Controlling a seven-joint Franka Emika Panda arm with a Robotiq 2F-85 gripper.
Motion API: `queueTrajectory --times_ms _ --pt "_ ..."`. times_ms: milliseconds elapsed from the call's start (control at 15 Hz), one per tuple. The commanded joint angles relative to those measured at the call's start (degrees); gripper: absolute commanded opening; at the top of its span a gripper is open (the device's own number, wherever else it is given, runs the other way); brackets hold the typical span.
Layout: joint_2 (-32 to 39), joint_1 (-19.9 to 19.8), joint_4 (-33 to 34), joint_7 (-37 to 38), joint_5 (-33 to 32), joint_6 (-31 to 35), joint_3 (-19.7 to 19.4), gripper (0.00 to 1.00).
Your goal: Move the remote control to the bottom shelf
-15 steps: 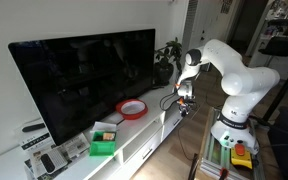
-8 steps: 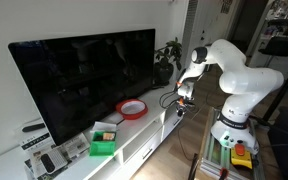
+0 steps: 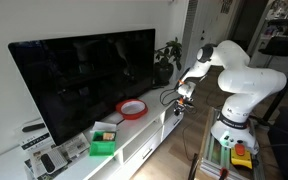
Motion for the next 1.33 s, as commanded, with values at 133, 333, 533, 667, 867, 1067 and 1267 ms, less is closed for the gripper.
queueTrajectory --times_ms 133,333,533,667,867,1067,1267 --pt "4.10 -4.52 4.79 -3.98 0.79 -0.77 4.35 0.17" --pt "6.04 -5.67 6.75 -4.96 0.82 -0.07 5.96 0.17" --pt "7.70 -5.96 8.73 -5.21 0.62 -0.45 6.91 0.17" --pt "8.67 -6.03 10.04 -5.14 0.58 -0.64 7.31 0.17" --pt "10.24 -5.83 12.30 -4.75 0.63 -0.77 7.69 0.17" --pt "11.47 -5.41 14.14 -4.24 0.60 -0.90 7.85 0.17" --pt "12.54 -4.93 15.72 -3.47 0.42 -1.75 7.51 0.17"
